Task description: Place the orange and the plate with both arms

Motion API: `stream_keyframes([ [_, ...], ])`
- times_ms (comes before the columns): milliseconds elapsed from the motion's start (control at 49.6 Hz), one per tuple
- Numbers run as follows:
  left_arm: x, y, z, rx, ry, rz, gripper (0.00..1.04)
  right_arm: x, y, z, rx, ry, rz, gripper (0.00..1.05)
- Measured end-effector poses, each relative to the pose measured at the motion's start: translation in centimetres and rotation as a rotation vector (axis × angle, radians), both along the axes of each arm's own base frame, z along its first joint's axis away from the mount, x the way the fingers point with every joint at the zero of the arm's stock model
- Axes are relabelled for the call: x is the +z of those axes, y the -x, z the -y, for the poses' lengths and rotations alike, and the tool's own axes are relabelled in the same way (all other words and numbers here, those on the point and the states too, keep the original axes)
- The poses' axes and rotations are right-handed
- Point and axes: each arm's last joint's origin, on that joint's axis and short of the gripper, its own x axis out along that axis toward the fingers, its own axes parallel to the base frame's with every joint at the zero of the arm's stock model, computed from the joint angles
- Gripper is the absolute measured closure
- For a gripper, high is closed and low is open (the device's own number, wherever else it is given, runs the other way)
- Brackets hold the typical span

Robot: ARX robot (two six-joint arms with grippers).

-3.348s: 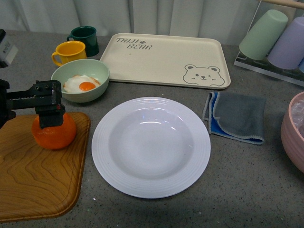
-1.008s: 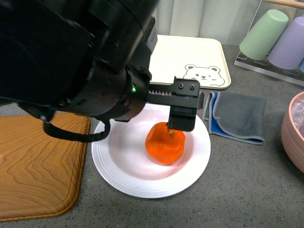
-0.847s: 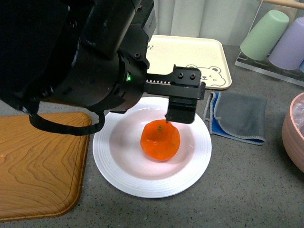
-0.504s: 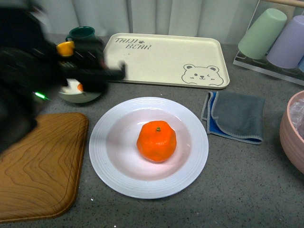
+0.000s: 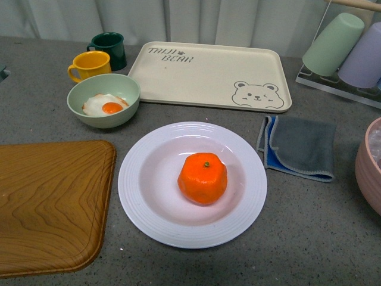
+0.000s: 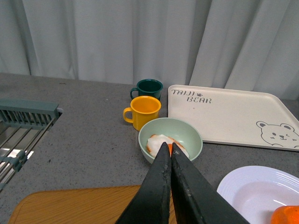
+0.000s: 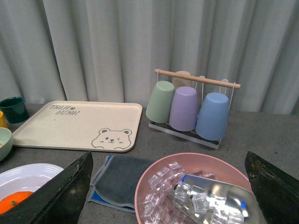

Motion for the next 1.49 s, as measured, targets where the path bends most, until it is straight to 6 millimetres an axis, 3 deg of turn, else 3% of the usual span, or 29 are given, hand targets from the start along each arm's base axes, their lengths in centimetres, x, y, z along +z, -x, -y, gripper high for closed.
stream_keyframes([
  [444,0.8,3.2,-2.6,0.007,0.003,0.028,1.01,0.0,0.0,0.0,-0.001,0.000,0.000,0.09],
  [1492,0.9,7.2,-2.6,0.000,0.003,0.023,1.01,0.0,0.0,0.0,-0.001,0.000,0.000,0.09],
])
